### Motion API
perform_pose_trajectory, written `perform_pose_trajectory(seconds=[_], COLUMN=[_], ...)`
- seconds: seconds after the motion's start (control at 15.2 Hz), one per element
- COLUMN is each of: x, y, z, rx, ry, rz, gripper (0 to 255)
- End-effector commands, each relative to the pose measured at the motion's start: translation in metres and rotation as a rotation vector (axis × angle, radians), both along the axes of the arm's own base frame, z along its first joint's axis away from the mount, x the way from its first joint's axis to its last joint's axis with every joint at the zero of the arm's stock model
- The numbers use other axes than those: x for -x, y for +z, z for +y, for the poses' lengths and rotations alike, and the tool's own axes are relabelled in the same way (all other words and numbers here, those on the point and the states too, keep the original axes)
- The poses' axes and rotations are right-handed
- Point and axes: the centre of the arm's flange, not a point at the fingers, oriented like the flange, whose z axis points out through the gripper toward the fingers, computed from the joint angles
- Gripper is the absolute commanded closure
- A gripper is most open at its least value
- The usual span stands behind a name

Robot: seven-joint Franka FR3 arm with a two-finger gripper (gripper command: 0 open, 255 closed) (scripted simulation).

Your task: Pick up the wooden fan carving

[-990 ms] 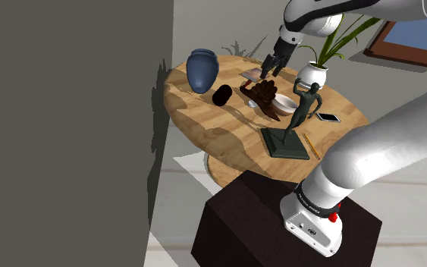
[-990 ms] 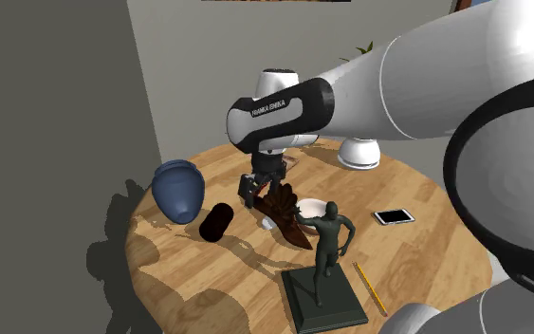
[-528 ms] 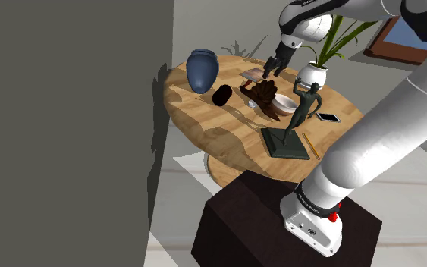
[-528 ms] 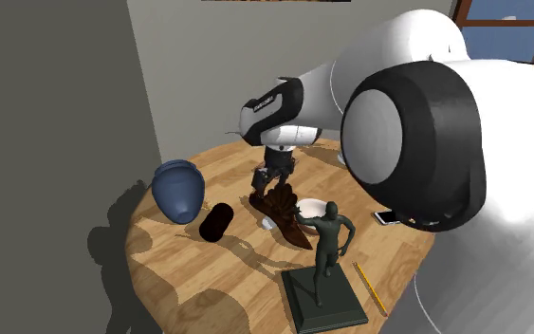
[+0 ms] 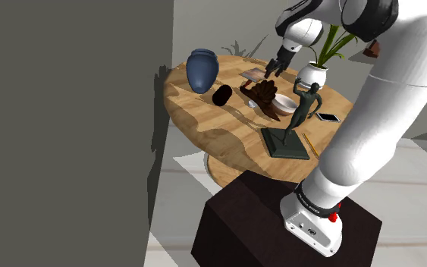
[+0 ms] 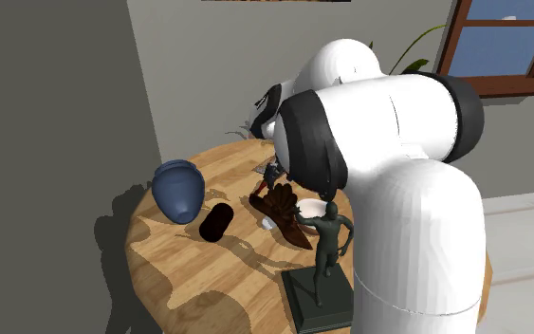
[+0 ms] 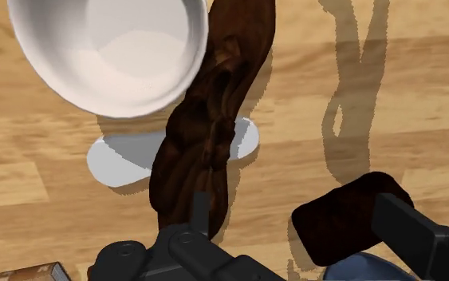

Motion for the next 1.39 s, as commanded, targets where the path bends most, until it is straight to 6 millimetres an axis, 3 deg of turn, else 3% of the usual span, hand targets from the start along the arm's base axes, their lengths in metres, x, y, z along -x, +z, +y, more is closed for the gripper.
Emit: perform_pose_trajectory(seconds=[0.0, 0.33, 0.92, 0.99, 1.32], x=[-0.008, -0.024, -0.024, -0.025, -0.025], y=[-0.012, -0.034, -0.074, -0.074, -0.075], z=[-0.023, -0.078, -0.078, -0.078, -0.078], rx=[-0.003, -0.007, -0.007, -0.007, -0.007], ry=[-0.008, -0.028, -0.028, -0.028, -0.028], rz=[-0.009, -0.026, -0.026, -0.026, -0.026], gripper=[0, 0, 0, 255, 255])
